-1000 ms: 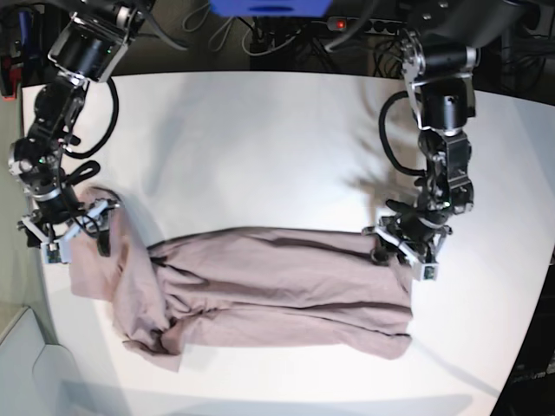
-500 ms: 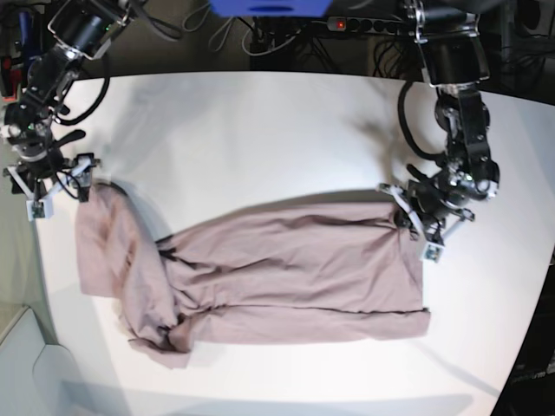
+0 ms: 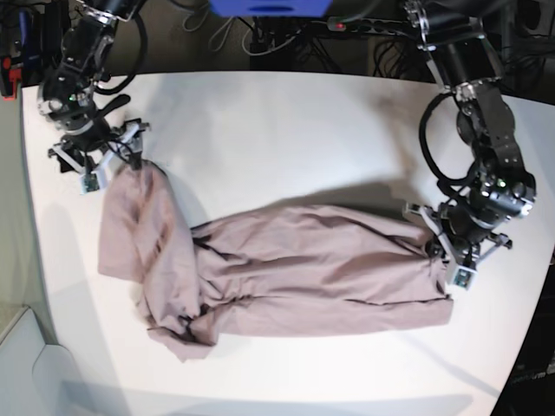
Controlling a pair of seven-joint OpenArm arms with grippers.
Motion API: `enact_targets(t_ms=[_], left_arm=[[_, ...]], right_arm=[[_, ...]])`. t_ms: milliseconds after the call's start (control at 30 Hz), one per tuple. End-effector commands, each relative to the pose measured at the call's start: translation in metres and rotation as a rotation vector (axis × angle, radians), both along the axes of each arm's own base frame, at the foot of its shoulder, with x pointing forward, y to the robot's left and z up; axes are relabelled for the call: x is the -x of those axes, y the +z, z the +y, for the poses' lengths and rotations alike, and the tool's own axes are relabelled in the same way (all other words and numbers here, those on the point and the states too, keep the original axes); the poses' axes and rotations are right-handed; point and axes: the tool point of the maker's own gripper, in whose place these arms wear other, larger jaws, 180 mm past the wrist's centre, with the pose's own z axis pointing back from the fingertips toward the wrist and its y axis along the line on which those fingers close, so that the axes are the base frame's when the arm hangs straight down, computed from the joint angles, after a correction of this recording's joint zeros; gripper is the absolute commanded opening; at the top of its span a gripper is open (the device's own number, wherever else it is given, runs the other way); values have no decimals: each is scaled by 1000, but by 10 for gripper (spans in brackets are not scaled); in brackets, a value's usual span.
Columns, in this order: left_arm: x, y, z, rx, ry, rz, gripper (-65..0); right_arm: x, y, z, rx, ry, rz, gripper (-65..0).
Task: Layout the t-shirt on the table in an organized manner, then fold the t-shirt properly
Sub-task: 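Grasp the folded shirt's ends with both grippers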
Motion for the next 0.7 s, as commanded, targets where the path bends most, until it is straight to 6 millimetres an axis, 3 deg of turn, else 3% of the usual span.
enact_targets(t_ms=[0,133,233,400,667], left_arm=[[-10,18,0,4,-4,-66,-648],[-10,18,0,3,-4,-64,-648],[-10,18,0,3,-4,-64,-648],[-11,19,1,2,-5,-68,-648],[-11,20,3,-2,-5,-71,-648]], right_arm=[[-9,18,8,0,25,-67,-151],[-8,32,33,-4,76,-105,-150],[-7,30,35,-8,80,-98,-150],[0,7,35,-37,76,-36,-152],[-2,-7,46,-108,79,-66,-154]])
